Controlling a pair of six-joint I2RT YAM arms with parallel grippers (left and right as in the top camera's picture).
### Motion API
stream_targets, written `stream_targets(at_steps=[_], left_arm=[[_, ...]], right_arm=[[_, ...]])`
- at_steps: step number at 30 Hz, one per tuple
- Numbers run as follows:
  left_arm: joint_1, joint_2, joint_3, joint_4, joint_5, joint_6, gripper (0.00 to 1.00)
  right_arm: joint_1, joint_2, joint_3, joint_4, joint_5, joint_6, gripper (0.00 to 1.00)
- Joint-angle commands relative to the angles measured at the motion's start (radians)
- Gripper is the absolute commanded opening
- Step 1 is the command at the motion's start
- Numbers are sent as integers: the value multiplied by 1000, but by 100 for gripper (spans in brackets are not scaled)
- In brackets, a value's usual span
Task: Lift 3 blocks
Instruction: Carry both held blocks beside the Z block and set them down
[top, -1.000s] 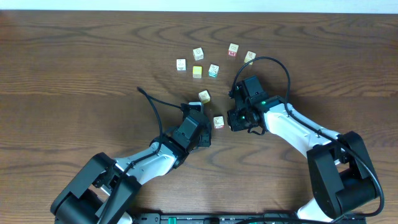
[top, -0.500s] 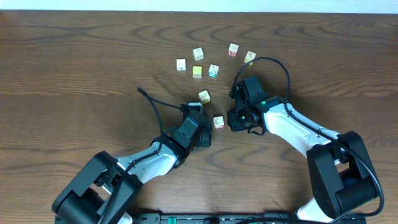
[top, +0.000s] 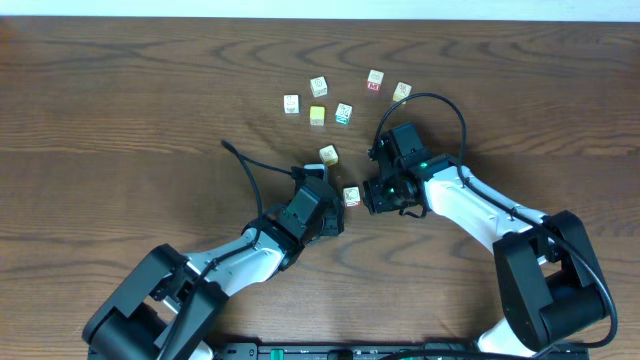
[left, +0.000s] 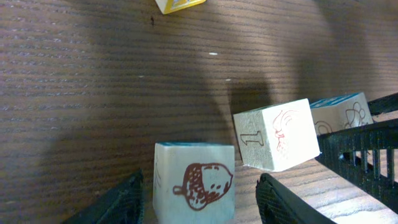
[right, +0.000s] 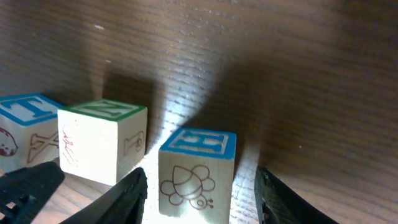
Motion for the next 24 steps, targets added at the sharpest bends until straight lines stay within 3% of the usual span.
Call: stream_targets(at_steps=[1,12,15,18,20,21,24], left_arm=[[1,-42,-3,-18,10,6,59],[1,-148,-1,-67,9,34,59],[5,-194,1,-91,-1,60,57],[32,-248,7,-159,-33,94,40],[61,-276,7,-211,-52,98,22],[83,-283,7,-237,-51,101,8],[121,-280,7,-286,-51,102,7]], right_arm=[[-8,-24,8,-13,19,-23,53],[-14,-156,14,-65,57,-29,52],[-16,-209,14,-92,90,-29,40],[-37,-261,14,-117,98,-29,22],[-64,-285,13,-131,101,-29,11],[-84,-288,13,-136,101,-29,5],[-120,-277,11,-142,100,-36,1]])
